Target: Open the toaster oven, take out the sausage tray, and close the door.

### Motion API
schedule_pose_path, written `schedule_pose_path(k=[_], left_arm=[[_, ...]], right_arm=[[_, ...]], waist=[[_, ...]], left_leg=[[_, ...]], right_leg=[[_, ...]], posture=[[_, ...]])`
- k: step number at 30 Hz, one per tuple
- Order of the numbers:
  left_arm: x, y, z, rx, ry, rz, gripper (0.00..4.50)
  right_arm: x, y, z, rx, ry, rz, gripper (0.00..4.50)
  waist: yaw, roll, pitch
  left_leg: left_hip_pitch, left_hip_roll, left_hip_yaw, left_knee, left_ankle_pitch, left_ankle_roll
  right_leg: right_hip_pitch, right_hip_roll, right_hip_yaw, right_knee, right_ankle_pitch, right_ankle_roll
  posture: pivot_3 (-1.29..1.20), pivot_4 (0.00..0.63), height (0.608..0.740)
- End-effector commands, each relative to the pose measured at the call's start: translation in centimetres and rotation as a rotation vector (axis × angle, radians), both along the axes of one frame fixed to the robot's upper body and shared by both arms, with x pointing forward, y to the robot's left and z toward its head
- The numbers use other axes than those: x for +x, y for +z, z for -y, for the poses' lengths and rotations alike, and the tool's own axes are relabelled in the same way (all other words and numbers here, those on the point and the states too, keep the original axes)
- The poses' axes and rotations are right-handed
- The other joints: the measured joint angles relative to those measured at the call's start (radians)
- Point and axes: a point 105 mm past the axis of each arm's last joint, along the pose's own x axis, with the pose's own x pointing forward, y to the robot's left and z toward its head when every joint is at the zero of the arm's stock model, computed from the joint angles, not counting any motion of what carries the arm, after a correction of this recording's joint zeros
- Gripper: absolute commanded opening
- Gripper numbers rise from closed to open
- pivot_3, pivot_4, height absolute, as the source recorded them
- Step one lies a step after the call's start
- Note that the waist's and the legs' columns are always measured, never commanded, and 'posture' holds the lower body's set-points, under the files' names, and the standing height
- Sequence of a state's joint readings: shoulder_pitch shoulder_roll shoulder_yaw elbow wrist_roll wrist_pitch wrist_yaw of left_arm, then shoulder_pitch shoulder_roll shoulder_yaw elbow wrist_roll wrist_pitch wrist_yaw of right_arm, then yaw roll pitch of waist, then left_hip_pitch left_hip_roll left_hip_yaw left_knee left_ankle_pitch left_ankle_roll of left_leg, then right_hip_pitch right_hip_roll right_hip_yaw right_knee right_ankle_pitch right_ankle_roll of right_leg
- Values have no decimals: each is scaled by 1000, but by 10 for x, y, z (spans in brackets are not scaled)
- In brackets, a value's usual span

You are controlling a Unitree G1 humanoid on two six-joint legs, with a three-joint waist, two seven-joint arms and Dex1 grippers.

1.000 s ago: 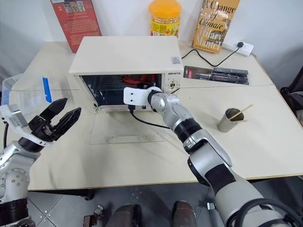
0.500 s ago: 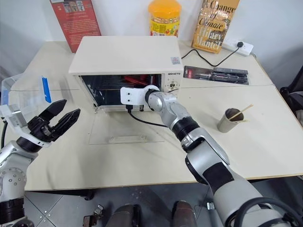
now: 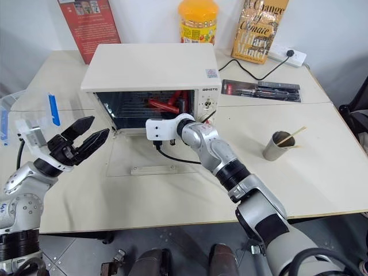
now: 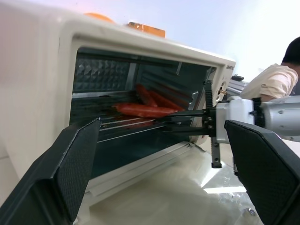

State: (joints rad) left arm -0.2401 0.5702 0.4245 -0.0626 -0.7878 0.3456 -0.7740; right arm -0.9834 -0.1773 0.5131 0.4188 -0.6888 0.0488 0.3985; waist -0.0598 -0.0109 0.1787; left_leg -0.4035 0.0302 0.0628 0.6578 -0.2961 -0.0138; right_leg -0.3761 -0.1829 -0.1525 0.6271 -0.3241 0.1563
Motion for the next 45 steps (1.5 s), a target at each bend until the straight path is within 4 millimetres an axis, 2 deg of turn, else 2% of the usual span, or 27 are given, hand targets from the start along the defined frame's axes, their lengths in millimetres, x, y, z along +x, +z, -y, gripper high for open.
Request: schedule_pose_path(k=[1, 8, 26, 37, 45], left_arm=[[-2, 10, -3, 19, 4, 48, 4500], [-2, 11, -13, 23, 17, 43, 4500], [-6, 10, -38, 36, 84, 26, 4500], [-11, 1, -38, 29, 80, -23, 4500], [-22, -11, -30, -3, 67, -161, 4500]], right_arm=[[-23, 26, -10, 44, 78, 117, 14], [-44, 20, -1, 16, 118, 178, 14], [-91, 15, 16, 20, 217, 127, 14], [-109, 1, 31, -9, 244, 123, 14], [-123, -4, 40, -47, 306, 129, 14]], waist=[[1, 0, 0], [4, 0, 0], [7, 0, 0], [13, -1, 0], [26, -1, 0]], left_leg=[[0, 0, 0, 0, 0, 0], [0, 0, 0, 0, 0, 0], [0, 0, 1, 0, 0, 0], [0, 0, 1, 1, 0, 0], [0, 0, 1, 3, 0, 0]], right_leg=[[0, 0, 0, 0, 0, 0], [0, 0, 0, -1, 0, 0], [0, 0, 0, -1, 0, 0], [0, 0, 0, -1, 0, 0], [1, 0, 1, -1, 0, 0]], posture=[[0, 150, 740], [0, 150, 740], [0, 150, 740], [0, 150, 740], [0, 150, 740]])
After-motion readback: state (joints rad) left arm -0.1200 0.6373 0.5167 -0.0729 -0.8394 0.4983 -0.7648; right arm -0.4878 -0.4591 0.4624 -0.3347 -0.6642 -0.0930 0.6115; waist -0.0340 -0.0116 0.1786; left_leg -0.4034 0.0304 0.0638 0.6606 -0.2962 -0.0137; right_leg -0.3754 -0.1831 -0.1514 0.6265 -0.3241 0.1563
